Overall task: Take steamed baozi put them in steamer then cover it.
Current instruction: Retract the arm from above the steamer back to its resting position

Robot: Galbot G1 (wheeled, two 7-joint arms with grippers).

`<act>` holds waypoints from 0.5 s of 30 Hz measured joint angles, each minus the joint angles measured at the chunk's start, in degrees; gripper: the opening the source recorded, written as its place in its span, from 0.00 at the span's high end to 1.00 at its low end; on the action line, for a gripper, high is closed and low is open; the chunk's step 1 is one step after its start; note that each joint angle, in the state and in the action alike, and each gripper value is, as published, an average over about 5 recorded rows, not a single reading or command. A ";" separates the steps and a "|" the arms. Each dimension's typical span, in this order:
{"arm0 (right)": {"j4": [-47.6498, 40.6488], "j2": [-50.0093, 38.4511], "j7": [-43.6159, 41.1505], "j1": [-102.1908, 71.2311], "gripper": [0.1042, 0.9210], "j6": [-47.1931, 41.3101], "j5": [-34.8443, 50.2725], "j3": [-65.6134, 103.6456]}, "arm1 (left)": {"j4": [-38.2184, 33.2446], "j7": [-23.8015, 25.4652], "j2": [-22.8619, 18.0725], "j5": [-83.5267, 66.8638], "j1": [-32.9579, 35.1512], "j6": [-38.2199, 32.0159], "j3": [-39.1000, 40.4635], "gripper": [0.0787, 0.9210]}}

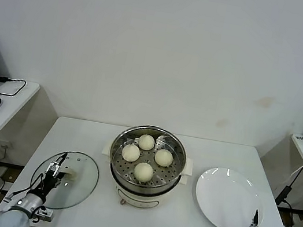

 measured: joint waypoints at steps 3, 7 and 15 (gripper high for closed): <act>-0.39 0.00 0.02 0.17 0.12 0.07 -0.20 -0.12 | 1.17 -0.08 -0.25 -0.05 -0.77 -0.27 0.10 0.16; -0.82 -0.10 0.05 0.32 0.12 0.12 -0.33 -0.18 | 2.56 -0.21 -0.52 -0.17 -1.37 -0.57 0.17 0.29; -1.42 -0.30 0.07 0.58 0.12 0.14 -0.48 -0.50 | 3.89 -0.83 -0.90 -0.96 -1.94 -0.97 0.19 0.56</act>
